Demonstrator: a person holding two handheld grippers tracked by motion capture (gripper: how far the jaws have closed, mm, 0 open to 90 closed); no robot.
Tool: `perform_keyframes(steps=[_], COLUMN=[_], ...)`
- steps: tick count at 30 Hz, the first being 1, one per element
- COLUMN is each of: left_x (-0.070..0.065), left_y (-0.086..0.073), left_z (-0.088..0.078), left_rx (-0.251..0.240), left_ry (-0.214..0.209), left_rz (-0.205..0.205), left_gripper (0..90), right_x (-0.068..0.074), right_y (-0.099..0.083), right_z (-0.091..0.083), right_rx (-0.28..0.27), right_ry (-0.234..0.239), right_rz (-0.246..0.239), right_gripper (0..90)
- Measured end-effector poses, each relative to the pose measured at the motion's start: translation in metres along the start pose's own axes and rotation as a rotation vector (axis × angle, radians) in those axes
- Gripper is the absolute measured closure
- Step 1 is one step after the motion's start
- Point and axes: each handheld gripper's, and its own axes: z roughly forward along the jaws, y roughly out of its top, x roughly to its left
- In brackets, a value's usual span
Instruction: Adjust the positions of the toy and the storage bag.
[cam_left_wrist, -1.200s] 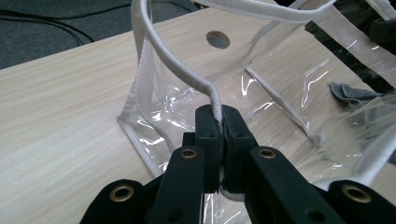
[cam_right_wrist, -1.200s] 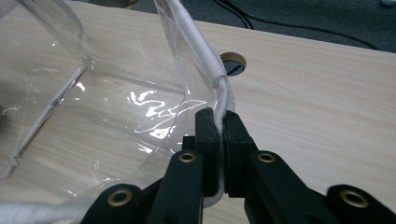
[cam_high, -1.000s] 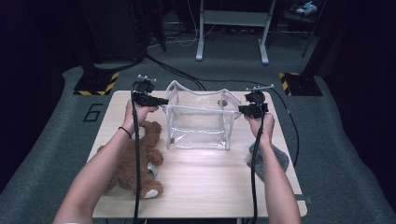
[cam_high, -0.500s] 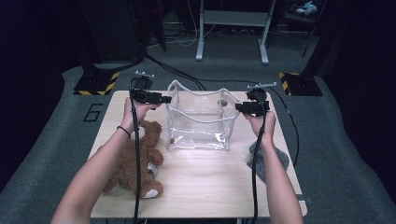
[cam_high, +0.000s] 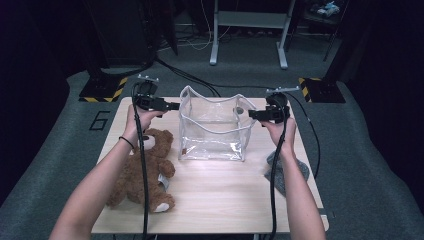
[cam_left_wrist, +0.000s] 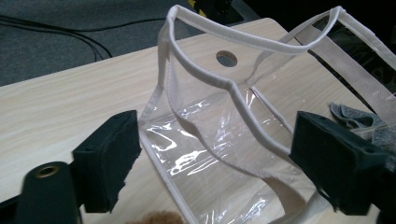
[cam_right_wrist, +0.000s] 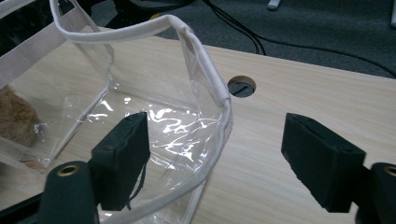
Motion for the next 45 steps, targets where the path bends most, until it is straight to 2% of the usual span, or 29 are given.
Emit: perform_keyframes(steps=[1,6,7,9,12,18,19,21,22,24,29,30,32,35,38,39,42,43,45], left_x=[0.001,0.002,0.003,0.004,0.008,0.019,0.020,0.022,0.024,0.026,0.028,0.029,0.031,0.033,0.034,0.034,0.032,0.030,0.029], left_y=[-0.002,-0.006,-0.007,-0.011,-0.018,-0.039,-0.042,-0.050,-0.054,-0.063,-0.081,-0.086,-0.093,-0.105,-0.113,-0.114,-0.120,-0.121,-0.124], left_z=[-0.006,-0.019,-0.023,-0.029,-0.036,-0.047,-0.048,-0.049,-0.051,-0.052,-0.055,-0.056,-0.057,-0.059,-0.060,-0.060,-0.063,-0.063,-0.063], left_rx=[-0.004,-0.015,-0.017,-0.033,-0.034,-0.003,-0.001,-0.006,0.003,0.000,0.007,0.011,0.014,0.014,0.027,0.026,0.035,0.032,0.043], left_ry=[0.004,0.017,0.017,0.024,0.041,0.056,0.061,0.068,0.069,0.075,0.082,0.082,0.091,0.093,0.104,0.106,0.102,0.101,0.098], left_rz=[-0.002,0.000,-0.002,-0.025,-0.029,-0.050,-0.049,-0.067,-0.071,-0.088,-0.109,-0.114,-0.119,-0.133,-0.138,-0.135,-0.131,-0.139,-0.130], left_gripper=[14.0,9.9,8.9,8.2,7.0,4.1,3.3,3.2,2.3,2.3,0.6,0.0,0.0,0.0,0.0,0.0,0.0,0.0,0.0], right_x=[0.000,-0.003,-0.005,-0.006,-0.012,-0.026,-0.029,-0.031,-0.035,-0.036,-0.042,-0.042,-0.042,-0.039,-0.040,-0.040,-0.038,-0.038,-0.036], right_y=[-0.001,-0.005,-0.007,-0.008,-0.014,-0.034,-0.044,-0.048,-0.062,-0.067,-0.099,-0.111,-0.115,-0.142,-0.152,-0.157,-0.170,-0.174,-0.181], right_z=[-0.004,-0.013,-0.019,-0.021,-0.033,-0.052,-0.055,-0.055,-0.054,-0.053,-0.041,-0.035,-0.033,-0.020,-0.015,-0.013,-0.011,-0.012,-0.014], right_rx=[-0.005,-0.026,-0.046,-0.048,-0.068,-0.095,-0.089,-0.087,-0.072,-0.065,-0.028,-0.012,-0.002,0.034,0.049,0.046,0.050,0.042,0.030], right_ry=[0.004,0.004,0.005,0.011,0.003,-0.016,-0.033,-0.035,-0.052,-0.052,-0.074,-0.080,-0.084,-0.104,-0.104,-0.093,-0.104,-0.096,-0.082], right_rz=[0.002,0.003,0.005,0.009,0.026,0.055,0.056,0.060,0.065,0.072,0.092,0.096,0.090,0.075,0.078,0.081,0.076,0.076,0.102], right_gripper=[17.6,13.5,10.4,8.6,6.7,5.5,5.2,5.1,4.8,4.6,3.4,2.4,1.5,0.0,0.0,0.0,0.0,0.0,0.0])
